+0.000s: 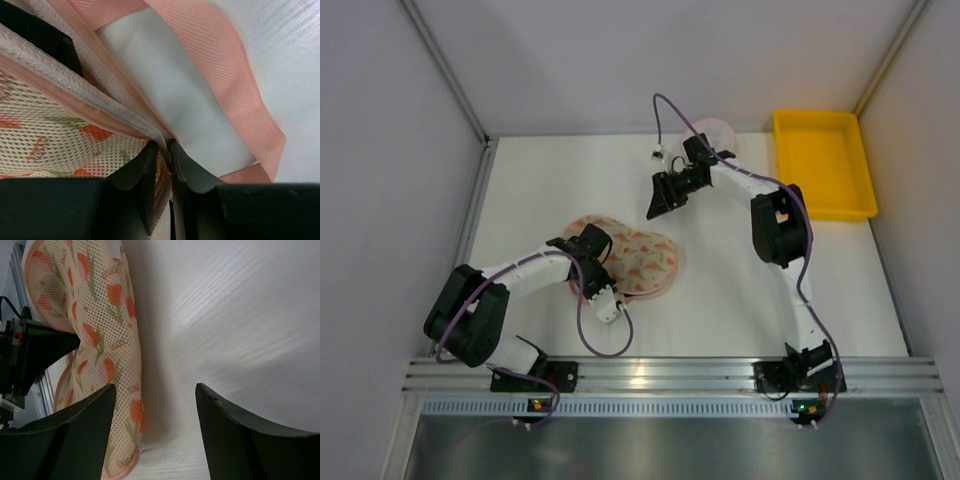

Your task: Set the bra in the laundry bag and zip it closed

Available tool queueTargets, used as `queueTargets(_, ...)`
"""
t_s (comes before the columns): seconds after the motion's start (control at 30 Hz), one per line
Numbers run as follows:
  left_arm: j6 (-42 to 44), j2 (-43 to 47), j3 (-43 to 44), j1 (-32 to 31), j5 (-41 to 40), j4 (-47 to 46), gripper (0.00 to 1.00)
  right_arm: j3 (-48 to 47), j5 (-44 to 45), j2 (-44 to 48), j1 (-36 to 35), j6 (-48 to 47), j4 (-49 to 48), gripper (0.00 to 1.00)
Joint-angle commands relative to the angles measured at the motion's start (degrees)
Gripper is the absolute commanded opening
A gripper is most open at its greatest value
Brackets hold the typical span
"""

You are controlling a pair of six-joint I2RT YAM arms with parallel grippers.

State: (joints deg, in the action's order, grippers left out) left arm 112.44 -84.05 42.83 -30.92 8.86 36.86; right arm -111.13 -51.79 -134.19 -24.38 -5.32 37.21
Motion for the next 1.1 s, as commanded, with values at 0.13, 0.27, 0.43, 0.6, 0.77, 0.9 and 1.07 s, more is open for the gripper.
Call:
queueTargets(0.13,22.56,-2.43,-4.16,-0.02,-0.51,0.85,0.27,1.00,-5.86,-3.97,-3.65,1.54,-6.44,0.57)
queueTargets(0.27,23.00,-2.35,-4.42,-0.02,-0.60,0.76,0.29,1.53,-7.79,-5.90,-4.62,4.17,-9.08,0.55)
queueTargets(0.43,23.00,-2.17,-4.68,0.07,-0.78,0.49,0.30,2.76,-10.44,-6.70,-5.85,7.78,-10.93,0.42)
queueTargets(0.6,20.46,-1.65,-3.72,0.07,-0.69,-1.18,0.34,6.27,-10.53,-5.12,-6.03,7.17,-11.02,0.00)
queueTargets(0.77,6.41,0.81,0.32,0.07,-0.60,-1.09,0.39,16.45,-7.37,1.99,-3.13,11.55,-18.66,0.00)
queueTargets(0.9,-2.56,6.25,1.20,0.07,0.63,-1.09,0.40,22.96,-4.47,6.21,0.56,20.23,-26.12,0.00)
queueTargets(1.07,-15.56,13.81,2.78,0.24,2.65,-1.00,0.49,31.04,0.01,11.75,4.34,28.60,-36.39,0.00)
